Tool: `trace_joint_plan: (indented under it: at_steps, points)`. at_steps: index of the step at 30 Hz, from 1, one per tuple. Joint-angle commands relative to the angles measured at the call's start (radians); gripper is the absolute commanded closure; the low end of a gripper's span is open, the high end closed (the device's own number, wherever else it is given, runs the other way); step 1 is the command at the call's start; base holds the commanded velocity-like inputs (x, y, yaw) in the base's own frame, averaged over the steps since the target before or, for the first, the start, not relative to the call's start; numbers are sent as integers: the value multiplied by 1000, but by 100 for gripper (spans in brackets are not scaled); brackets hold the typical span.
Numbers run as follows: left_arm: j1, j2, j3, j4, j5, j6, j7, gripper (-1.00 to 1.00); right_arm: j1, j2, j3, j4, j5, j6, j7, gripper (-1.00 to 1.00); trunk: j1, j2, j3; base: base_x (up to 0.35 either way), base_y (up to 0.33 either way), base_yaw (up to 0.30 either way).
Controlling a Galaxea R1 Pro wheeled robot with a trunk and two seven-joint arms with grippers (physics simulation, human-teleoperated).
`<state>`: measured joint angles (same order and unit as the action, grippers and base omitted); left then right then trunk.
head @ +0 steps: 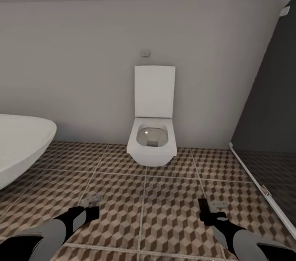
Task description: Take the four mousetraps from the cabinet in the bathroom and place them on the bathroom floor. Make sure all four end up on the same floor surface, and ensure that at least two of them are either under or directly next to the same bathroom sink.
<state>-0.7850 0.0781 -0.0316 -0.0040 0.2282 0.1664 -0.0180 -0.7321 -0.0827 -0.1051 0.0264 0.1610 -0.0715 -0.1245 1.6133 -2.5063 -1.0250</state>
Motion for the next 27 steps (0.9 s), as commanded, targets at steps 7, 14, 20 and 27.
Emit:
trace_joint_plan:
  at_steps: [7,14,20,27]
  points:
    - [0,0,-4,-1,5,2,-2,100,-1,-1,-8,3,9,-7,-3,100,3,-2,-28,0,0,0]
    - [0,0,-4,-1,4,1,-2,100,-1,-3,-7,3,11,-4,-3,100,3,-2,-28,0,0,0]
    - [0,1,-4,-1,3,1,-2,100,-1,-3,-7,2,11,-2,-3,100,3,-2,-28,0,0,0]
    - [0,2,-4,-1,3,1,-3,100,-1,-4,-7,2,11,3,-3,100,3,-2,-28,0,0,0]
